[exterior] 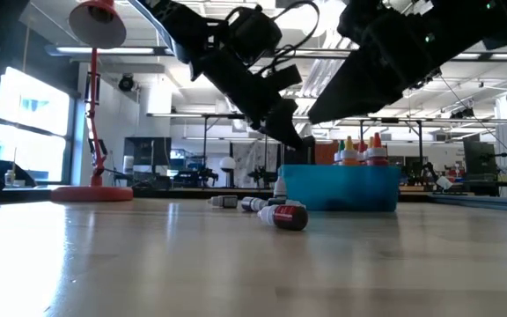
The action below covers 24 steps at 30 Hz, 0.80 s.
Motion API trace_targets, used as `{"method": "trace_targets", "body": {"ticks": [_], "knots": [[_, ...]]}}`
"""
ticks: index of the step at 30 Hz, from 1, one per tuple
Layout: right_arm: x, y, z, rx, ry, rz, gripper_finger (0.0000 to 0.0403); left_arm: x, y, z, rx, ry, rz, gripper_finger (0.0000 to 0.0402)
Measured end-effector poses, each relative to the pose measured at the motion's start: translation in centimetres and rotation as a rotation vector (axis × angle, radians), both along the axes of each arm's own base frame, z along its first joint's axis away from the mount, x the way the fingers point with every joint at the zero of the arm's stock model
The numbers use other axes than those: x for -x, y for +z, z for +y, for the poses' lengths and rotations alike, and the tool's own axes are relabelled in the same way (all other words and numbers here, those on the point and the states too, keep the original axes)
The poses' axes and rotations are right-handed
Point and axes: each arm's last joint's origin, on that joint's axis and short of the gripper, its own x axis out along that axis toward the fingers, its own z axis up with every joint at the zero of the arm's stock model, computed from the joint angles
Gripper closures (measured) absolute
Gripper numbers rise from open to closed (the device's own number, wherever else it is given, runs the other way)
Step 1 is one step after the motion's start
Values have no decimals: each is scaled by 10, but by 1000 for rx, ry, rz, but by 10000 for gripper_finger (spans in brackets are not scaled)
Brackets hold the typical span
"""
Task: Pick & Place food coloring
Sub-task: Put the small green food coloring bottle into the blue bin, then put the top small white food coloring bottle into the blue bin
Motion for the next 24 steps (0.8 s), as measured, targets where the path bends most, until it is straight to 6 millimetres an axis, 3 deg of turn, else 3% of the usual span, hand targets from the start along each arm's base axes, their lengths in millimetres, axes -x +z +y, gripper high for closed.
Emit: {"method": "trace_targets", "body": {"ticks": [6, 10, 17, 20, 24], "knots": [[20, 28, -2, -65, -37, -33, 263, -2, 4, 1, -8, 21, 5, 253], [38, 43, 0, -125, -93, -46, 263, -1, 14, -1, -24, 56, 99, 232], [50, 40, 8, -80, -129, 1, 263, 27, 48, -15, 77, 256, 327, 235], [50, 39, 8, -81, -121, 11, 263, 40, 35, -23, 131, 308, 437, 241], [49, 40, 7, -76, -133, 1, 263, 56, 2, -31, 145, 331, 508, 248]]}}
